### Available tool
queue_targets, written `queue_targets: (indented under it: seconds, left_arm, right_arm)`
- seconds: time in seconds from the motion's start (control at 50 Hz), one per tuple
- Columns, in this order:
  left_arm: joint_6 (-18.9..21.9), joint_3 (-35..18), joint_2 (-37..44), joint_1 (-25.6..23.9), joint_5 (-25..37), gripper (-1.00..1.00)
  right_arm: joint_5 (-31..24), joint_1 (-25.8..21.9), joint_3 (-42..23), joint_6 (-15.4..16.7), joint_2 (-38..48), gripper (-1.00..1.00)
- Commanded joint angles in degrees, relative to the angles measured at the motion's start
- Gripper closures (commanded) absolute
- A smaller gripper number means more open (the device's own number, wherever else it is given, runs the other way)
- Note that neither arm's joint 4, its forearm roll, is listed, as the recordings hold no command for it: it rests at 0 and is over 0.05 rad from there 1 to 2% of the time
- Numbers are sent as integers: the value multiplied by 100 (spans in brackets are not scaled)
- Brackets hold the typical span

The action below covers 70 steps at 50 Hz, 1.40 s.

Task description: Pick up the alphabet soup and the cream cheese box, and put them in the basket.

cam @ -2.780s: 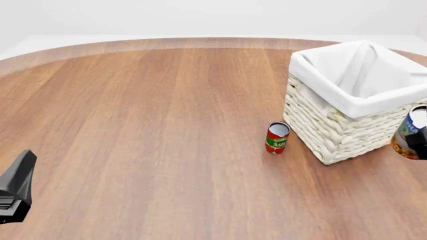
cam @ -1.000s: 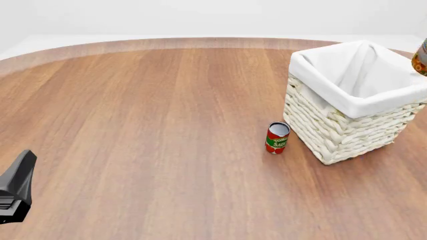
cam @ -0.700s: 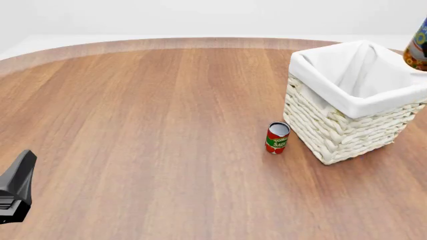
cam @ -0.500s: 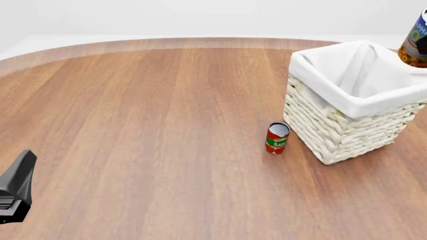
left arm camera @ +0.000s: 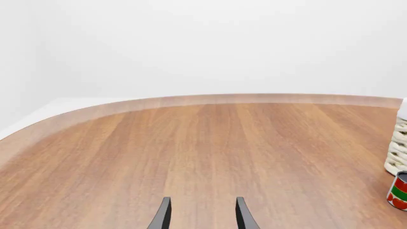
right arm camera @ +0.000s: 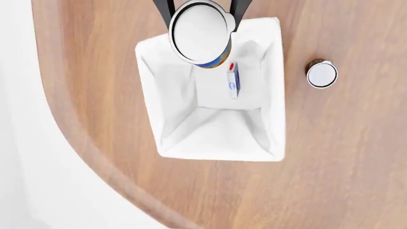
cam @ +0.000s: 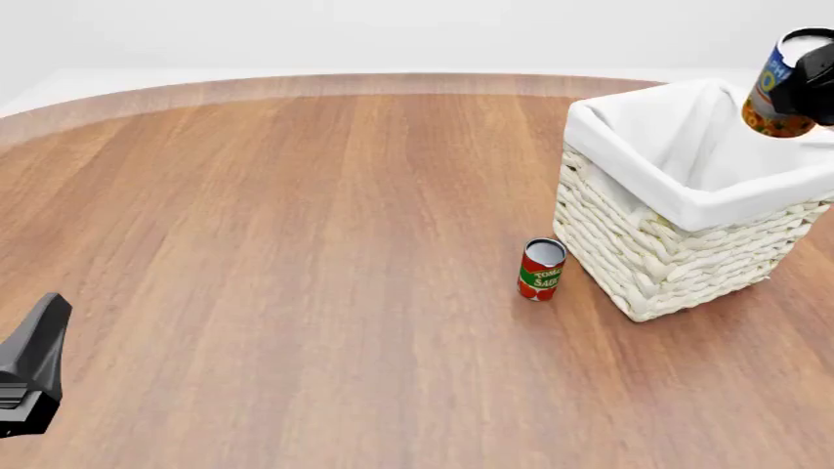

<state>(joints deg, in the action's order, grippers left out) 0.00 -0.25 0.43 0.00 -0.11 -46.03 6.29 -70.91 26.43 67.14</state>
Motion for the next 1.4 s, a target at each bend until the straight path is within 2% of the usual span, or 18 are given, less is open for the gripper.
queue_targets:
  seconds: [0.02, 0.18, 0.6, 1.4]
  left_arm:
    - [0, 0, 0, 0, 0, -100]
    - [0, 0, 0, 0, 0, -100]
    - [0, 0, 0, 0, 0, -100]
    - [0, 0, 0, 0, 0, -100]
  right_arm:
    - [209, -14, -125, -244, 355, 100]
    - [350, 90, -277, -326, 688, 100]
    - [704, 19, 77, -448, 947, 100]
    - [1305, 85, -15, -343, 1879, 100]
